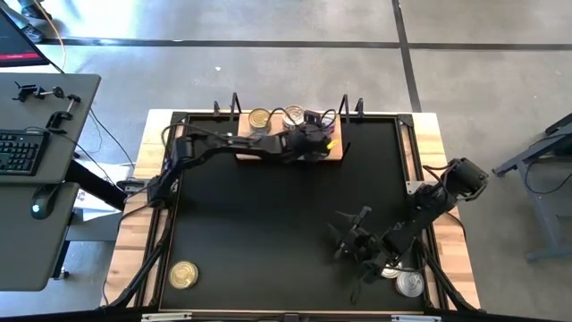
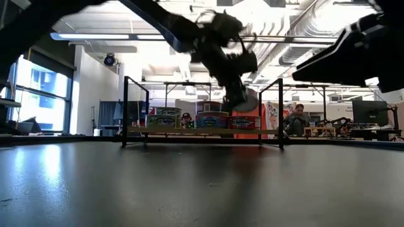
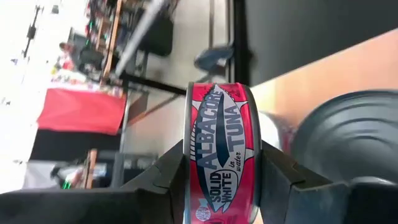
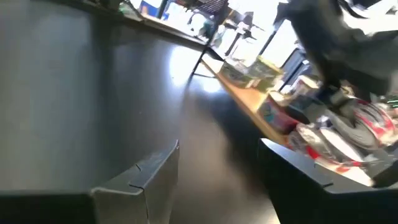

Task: Stack canned seafood by type on shelf
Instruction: Stack the red tuna can on top of the red tuna can on the shelf

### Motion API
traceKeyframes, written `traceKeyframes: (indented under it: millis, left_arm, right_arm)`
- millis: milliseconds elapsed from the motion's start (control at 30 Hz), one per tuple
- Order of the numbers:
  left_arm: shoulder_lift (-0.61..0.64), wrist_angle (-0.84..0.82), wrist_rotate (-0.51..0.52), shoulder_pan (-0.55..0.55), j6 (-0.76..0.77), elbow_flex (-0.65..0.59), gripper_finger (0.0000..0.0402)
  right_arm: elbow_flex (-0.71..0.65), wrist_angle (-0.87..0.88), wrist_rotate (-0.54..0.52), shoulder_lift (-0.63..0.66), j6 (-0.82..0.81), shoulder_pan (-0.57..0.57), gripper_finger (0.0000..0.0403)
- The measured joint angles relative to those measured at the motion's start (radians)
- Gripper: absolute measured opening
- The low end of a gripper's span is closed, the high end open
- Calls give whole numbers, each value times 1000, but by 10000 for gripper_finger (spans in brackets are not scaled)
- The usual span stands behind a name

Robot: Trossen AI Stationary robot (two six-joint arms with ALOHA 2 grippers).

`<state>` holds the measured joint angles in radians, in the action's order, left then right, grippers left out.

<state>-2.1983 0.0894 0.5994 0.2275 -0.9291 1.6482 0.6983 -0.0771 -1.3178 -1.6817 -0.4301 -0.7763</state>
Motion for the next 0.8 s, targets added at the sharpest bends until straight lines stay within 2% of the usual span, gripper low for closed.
traceKeyframes:
  millis: [100, 300, 533, 800]
  left_arm:
    - [-61, 0, 60, 14, -26, 60, 118]
    - [-103, 2, 64, 21, -123, 82, 122]
    - [-97, -28, 37, 17, -71, 82, 197]
    - [-96, -34, 6, 17, -59, 82, 234]
  right_arm:
    - [0, 0, 46, 0, -6, 11, 208]
    - [0, 6, 52, 0, -18, 13, 208]
    - [0, 5, 51, 0, -19, 20, 208]
    - [0, 5, 51, 0, -19, 30, 208]
